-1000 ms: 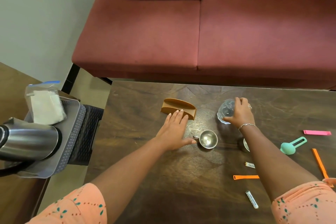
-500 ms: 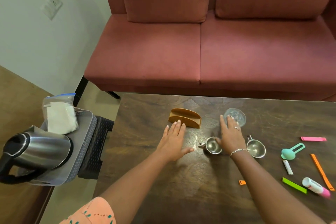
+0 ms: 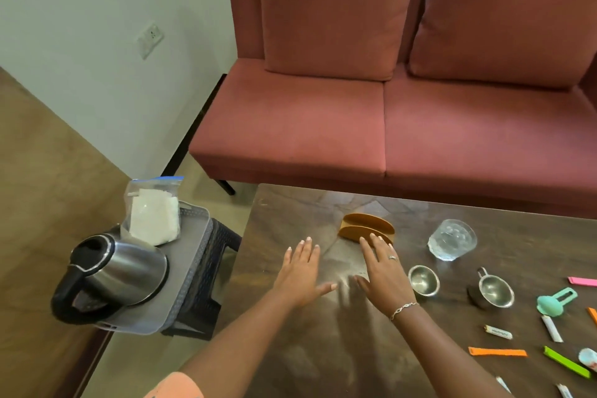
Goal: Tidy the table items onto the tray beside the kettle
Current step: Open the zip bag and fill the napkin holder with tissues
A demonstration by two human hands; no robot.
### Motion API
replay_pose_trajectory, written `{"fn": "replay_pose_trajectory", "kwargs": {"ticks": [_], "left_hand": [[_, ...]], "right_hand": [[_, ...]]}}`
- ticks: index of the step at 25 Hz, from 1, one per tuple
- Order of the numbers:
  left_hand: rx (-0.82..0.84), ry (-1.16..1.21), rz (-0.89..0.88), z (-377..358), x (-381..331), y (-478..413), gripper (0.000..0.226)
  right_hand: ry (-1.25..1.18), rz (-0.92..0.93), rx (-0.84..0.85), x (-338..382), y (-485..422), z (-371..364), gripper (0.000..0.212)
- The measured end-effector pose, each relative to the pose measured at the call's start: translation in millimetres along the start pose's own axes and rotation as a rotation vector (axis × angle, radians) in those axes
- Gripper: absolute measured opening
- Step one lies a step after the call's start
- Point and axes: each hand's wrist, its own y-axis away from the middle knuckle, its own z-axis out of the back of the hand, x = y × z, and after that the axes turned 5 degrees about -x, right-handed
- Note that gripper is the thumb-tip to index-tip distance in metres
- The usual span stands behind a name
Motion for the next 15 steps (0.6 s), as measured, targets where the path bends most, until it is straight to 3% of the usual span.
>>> {"fn": "replay_pose_trajectory", "kwargs": {"ticks": [15], "left_hand": [[-0.075, 0.224, 0.263, 19, 250, 6, 0.085]], "right_hand": [[-0.292, 0.106, 0.081, 227, -148, -52, 0.058]]}}
